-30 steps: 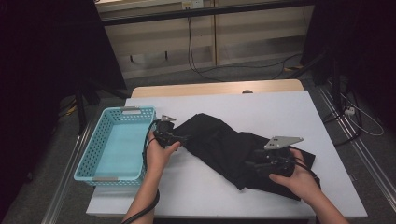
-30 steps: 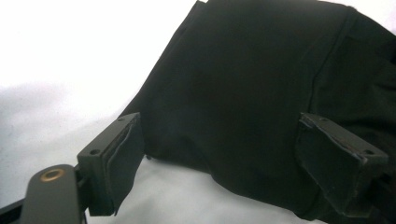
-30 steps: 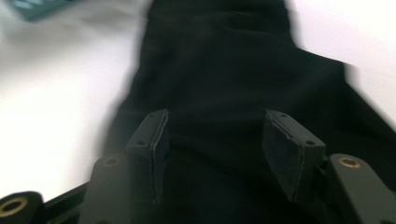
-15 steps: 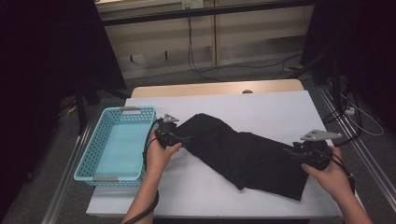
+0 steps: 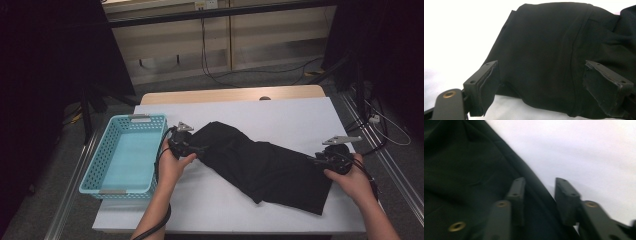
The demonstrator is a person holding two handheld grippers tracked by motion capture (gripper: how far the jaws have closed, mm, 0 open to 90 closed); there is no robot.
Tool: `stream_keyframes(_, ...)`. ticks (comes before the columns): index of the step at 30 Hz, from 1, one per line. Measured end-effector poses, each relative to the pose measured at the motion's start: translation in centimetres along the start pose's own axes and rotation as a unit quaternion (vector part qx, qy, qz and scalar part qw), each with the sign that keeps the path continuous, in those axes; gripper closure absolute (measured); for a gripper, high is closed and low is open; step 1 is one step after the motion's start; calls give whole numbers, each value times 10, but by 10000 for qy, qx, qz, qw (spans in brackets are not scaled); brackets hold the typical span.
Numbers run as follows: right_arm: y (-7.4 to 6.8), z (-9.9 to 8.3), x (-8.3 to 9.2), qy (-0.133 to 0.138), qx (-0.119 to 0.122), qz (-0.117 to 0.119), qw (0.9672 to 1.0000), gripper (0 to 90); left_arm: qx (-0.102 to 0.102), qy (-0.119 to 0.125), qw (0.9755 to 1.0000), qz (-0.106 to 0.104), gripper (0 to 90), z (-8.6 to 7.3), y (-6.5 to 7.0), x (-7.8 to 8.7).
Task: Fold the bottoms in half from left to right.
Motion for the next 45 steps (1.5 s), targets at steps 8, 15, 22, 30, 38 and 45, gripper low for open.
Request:
stream_keyframes(8, 8, -3, 3, 88, -227, 276, 9993, 899, -24, -5, 10000, -38, 155, 0, 4, -1)
stream_keyframes(15, 33, -8, 12, 39, -227, -165, 9996, 900, -75, 1, 10000, -8, 155, 0, 5, -1)
stream_keyframes(22, 29, -3, 9, 132, -67, -400, 9991, 716, -69, -20, 10000, -13, 155, 0, 6, -3)
stream_keyframes(30, -8, 19, 12, 494, 143, 25, 9987, 580, -76, -26, 10000, -51, 154, 0, 8, -4)
stream_keyframes(38, -33, 51, -19, 437, 548, 5, 9975, 600, -132, -55, 9998, -104, 154, 0, 12, -6)
stream_keyframes(45, -47, 72, -45, 273, 580, 128, 9979, 768, -144, -29, 9998, -125, 154, 1, 11, -4)
Point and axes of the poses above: each handheld gripper's, and its own axes: x roughly backward along the jaws, z roughly out of its top, y roughly to its right, the point moved 8 cm from there along -x, roughly forward along the jaws, and after that the axes turned 9 degrees about -y, right-handed, at the moved point
